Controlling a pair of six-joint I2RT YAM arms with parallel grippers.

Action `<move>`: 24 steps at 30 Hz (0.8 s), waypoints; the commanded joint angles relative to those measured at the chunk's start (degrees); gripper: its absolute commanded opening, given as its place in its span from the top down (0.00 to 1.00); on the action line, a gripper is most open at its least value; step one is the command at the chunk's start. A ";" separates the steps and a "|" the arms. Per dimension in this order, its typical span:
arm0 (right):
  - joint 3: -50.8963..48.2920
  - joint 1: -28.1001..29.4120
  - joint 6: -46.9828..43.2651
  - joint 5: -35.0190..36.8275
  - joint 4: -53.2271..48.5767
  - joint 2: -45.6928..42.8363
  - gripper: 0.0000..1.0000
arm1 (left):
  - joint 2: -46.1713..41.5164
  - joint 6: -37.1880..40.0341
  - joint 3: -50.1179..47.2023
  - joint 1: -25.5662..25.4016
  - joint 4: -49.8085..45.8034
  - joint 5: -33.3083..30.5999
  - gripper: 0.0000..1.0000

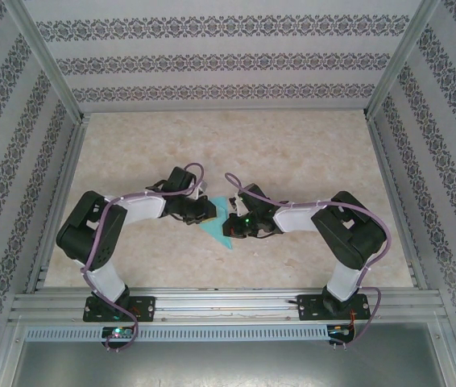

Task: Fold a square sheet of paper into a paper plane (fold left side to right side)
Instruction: Fourth fold the wing at the center of the table.

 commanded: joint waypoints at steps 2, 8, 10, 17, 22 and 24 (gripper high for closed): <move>-2.17 0.61 -2.03 7.52 -7.63 2.95 1.00 | 1.67 -2.21 -1.00 -1.73 5.55 1.84 0.86; -1.40 1.53 -2.47 8.89 -9.46 3.95 1.00 | 3.84 -1.98 0.30 -2.18 6.11 2.36 0.87; -1.21 1.64 -2.64 9.42 -10.19 3.97 1.00 | 4.70 -1.75 0.73 -2.17 6.12 2.02 0.87; 0.72 2.22 -4.80 11.71 -15.55 4.06 1.00 | 7.05 1.00 2.61 -2.17 3.26 -2.32 0.90; 0.88 2.29 -5.32 12.38 -17.28 4.10 1.00 | 8.61 2.66 3.45 -1.87 1.84 -5.42 0.92; 0.82 2.31 -5.44 12.64 -17.65 4.15 1.00 | 9.26 2.91 3.63 -1.50 1.84 -5.87 0.92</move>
